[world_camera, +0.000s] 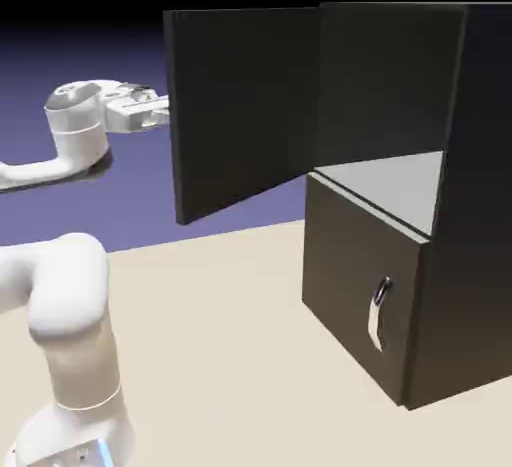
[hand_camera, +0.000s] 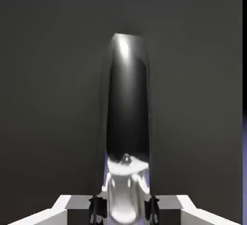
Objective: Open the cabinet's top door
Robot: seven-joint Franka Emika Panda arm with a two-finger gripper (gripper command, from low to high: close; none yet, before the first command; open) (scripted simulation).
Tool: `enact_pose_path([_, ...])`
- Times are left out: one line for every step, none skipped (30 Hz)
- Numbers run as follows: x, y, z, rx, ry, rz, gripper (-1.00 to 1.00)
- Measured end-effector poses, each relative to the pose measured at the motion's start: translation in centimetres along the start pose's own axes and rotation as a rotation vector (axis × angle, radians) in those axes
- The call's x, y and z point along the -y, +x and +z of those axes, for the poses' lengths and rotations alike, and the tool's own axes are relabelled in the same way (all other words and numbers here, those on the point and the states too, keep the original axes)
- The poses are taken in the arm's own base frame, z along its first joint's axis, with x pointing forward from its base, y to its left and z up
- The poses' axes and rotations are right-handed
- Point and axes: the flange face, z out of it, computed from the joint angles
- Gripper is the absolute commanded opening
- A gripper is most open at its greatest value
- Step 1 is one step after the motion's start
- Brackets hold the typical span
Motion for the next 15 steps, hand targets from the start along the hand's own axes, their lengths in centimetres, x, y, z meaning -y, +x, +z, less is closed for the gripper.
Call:
enact_pose_path([0.3, -0.3, -0.9, -0.018, -0.018, 0.000, -1.00])
enact_pose_path([0.6, -0.6, -1.7, -0.036, -0.036, 0.000, -1.00])
enact_pose_path([0.8, -0.8, -2.6, -0.053, -0.053, 0.000, -1.00])
enact_pose_path([1.1, -1.1, -3.4, -0.070, -0.070, 0.000, -1.00])
enact_pose_path([1.4, -1.4, -4.1, -0.086, -0.086, 0.000, -1.00])
enact_pose_path([1.8, -1.8, -4.9, -0.103, -0.103, 0.000, -1.00])
enact_pose_path([2.1, -2.1, -5.6, -0.119, -0.119, 0.000, -1.00])
enact_pose_path([2.4, -2.4, -6.3, -0.134, -0.134, 0.000, -1.00])
enact_pose_path([2.7, -2.7, -7.0, -0.150, -0.150, 0.000, -1.00])
enact_pose_path([3.1, -3.1, -7.7, -0.165, -0.165, 0.000, -1.00])
enact_pose_path([3.4, -3.4, -8.3, -0.180, -0.180, 0.000, -1.00])
enact_pose_path([3.7, -3.7, -8.9, -0.194, -0.195, 0.000, -1.00])
enact_pose_path([4.1, -4.1, -9.5, -0.209, -0.209, 0.000, -1.00])
enact_pose_path([4.4, -4.4, -10.1, -0.223, -0.223, 0.000, -1.00])
enact_pose_path([4.8, -4.8, -10.6, -0.237, -0.237, 0.000, -1.00])
